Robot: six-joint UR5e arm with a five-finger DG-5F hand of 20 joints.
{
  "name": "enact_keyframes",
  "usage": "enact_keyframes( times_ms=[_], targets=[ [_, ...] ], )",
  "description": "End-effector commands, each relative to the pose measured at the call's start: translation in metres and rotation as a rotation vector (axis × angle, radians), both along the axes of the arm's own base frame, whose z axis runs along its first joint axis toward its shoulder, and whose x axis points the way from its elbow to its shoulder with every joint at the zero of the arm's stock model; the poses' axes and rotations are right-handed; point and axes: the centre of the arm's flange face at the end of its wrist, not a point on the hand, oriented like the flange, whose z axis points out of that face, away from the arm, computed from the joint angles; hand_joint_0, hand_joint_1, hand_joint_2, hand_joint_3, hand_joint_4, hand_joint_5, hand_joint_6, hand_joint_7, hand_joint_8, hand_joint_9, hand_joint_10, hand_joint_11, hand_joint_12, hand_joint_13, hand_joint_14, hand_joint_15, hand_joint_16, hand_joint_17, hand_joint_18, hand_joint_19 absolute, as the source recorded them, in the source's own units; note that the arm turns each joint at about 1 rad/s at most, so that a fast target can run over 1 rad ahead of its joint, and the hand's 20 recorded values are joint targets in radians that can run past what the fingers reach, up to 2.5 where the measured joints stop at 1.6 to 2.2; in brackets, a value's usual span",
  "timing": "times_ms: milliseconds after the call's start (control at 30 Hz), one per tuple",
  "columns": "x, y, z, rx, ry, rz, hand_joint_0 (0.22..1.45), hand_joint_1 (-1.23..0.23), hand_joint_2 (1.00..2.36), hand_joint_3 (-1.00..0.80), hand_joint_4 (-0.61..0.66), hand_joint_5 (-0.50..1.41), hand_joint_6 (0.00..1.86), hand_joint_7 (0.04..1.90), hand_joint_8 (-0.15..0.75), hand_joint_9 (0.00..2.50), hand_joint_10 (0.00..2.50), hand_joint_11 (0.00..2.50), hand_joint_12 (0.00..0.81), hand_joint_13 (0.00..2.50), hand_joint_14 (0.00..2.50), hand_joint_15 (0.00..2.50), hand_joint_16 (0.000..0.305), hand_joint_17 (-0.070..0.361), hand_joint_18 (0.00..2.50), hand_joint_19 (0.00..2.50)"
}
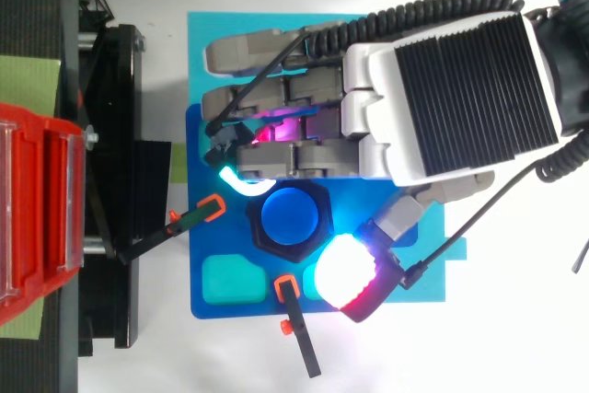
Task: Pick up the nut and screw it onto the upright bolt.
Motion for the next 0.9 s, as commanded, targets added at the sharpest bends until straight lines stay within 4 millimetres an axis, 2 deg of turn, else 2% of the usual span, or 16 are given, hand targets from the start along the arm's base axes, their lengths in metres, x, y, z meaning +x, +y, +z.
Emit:
enact_keyframes(
  times_ms=[0,133,267,433,600,667,733,867],
  targets=[
    [0.000,-0.003,0.000,0.000,-0.001,-0.004,0.56,-0.27,1.00,-0.50,0.17,0.03,0.50,1.38,0.261,1.05,0.00,0.00,0.223,0.56,0.00,0.00,0.015,0.033,0.13,0.00],
    [0.000,-0.004,0.000,0.000,-0.003,-0.004,0.55,-0.25,1.00,-0.50,0.15,0.06,0.50,1.46,0.261,1.12,0.00,0.00,0.213,0.62,0.00,0.00,0.014,0.030,0.18,0.00],
    [0.000,-0.004,0.000,0.000,-0.007,-0.004,0.55,-0.21,1.00,-0.50,0.14,0.06,0.57,1.32,0.258,1.20,0.00,0.00,0.198,0.69,0.00,0.00,0.012,0.028,0.26,0.00],
    [0.000,-0.004,0.000,0.000,-0.007,-0.004,0.55,-0.19,1.00,-0.50,0.13,0.07,0.59,1.28,0.242,1.34,0.00,0.00,0.167,0.82,0.00,0.00,0.009,0.021,0.40,0.00],
    [0.000,-0.005,0.000,0.000,-0.007,-0.005,0.54,-0.19,1.00,-0.50,0.10,0.07,0.59,1.27,0.160,1.43,0.00,0.00,0.153,0.86,0.00,0.00,0.007,0.015,0.48,0.00],
    [0.000,-0.005,0.001,0.000,-0.011,-0.004,0.54,-0.19,1.00,-0.50,0.11,0.07,0.57,1.32,0.166,1.42,0.00,0.00,0.158,0.86,0.00,0.00,0.007,0.016,0.47,0.00],
    [0.001,-0.005,0.002,0.000,-0.012,-0.002,0.54,-0.18,1.00,-0.50,0.15,0.06,0.50,1.42,0.226,1.34,0.00,0.00,0.181,0.81,0.00,0.00,0.010,0.023,0.40,0.00],
    [0.004,-0.004,0.011,0.001,-0.030,0.004,0.54,-0.16,1.00,-0.50,0.18,0.01,0.51,1.22,0.247,1.26,0.00,0.00,0.205,0.74,0.00,0.00,0.013,0.030,0.34,0.00]
  ],
)
